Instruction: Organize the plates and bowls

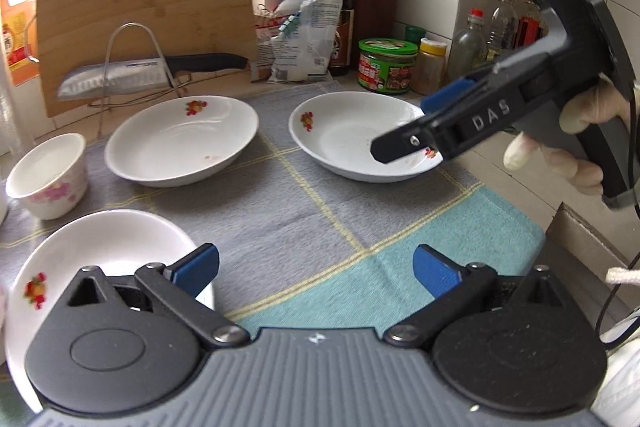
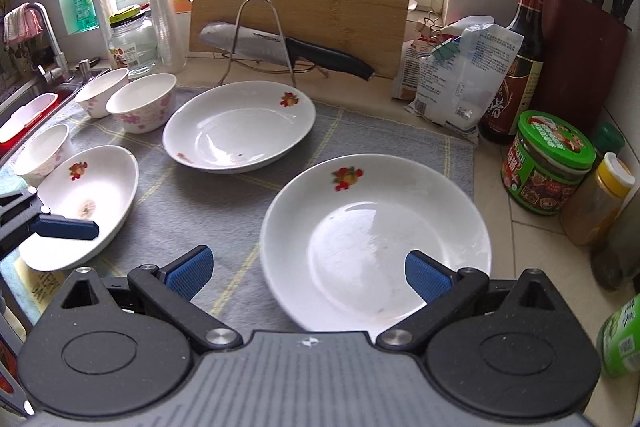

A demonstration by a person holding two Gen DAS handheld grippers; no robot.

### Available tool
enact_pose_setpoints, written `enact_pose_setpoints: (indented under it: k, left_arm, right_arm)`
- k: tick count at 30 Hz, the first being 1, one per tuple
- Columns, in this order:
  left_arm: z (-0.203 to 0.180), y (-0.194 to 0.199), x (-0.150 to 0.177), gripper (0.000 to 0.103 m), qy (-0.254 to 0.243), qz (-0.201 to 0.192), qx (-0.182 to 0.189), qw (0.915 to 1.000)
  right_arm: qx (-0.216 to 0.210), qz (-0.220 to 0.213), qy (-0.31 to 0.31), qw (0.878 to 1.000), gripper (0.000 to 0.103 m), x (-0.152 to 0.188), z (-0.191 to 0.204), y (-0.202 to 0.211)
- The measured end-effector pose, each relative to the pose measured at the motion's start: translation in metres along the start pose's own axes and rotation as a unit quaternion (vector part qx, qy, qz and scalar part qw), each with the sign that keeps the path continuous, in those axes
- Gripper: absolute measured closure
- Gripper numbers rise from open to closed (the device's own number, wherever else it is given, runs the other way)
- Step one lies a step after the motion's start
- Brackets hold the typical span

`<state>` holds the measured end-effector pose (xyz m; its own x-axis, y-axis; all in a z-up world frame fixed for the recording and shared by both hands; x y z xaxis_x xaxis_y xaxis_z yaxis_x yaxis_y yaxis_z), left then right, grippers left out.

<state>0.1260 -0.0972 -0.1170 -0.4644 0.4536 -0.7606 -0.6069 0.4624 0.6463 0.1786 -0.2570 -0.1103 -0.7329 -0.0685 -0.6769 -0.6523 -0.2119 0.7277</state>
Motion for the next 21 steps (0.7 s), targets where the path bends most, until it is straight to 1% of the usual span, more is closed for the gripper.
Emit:
enact_pose_setpoints:
  k: [2, 6, 12, 18, 21]
  left_arm:
    - [0.007, 0.01, 0.007, 0.001, 0.001, 0.001, -0.003, 1.0]
    - [0.017, 0.029, 0.023, 0.001, -0.004, 0.0, 0.002, 1.0]
    - [0.026, 0.048, 0.039, 0.001, 0.008, -0.003, -0.002, 1.0]
    - [0.033, 0.058, 0.047, 0.001, 0.037, -0.003, -0.029, 0.9989]
    - [0.035, 0.062, 0.051, 0.001, 0.049, 0.004, -0.054, 0.9973]
  right_arm:
    - [0.001, 0.001, -0.004, 1.0, 0.0, 0.008, 0.014, 0.001]
    - [0.008, 0.01, -0.006, 1.0, 0.0, 0.025, 0.042, 0.002]
    - [-0.002, 0.022, 0.006, 1.0, 0.0, 0.04, 0.077, 0.003]
    - [-0.026, 0.03, 0.025, 0.999, 0.0, 0.042, 0.096, -0.003]
    - [-0.038, 0.032, 0.038, 0.998, 0.0, 0.042, 0.101, -0.008]
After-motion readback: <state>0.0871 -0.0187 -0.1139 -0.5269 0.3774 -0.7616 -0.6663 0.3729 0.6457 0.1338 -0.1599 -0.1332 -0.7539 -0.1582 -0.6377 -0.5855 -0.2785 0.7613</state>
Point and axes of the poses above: each gripper's, at about its wrist camera, not at the fingertips, and y roughly against the way its jaws point, z to its left, x to its underside, the point moved 8 cm from there along -y, roughly the way its jaws point, and after that the axes turned 7 degrees about -y, right-handed, at the moved point
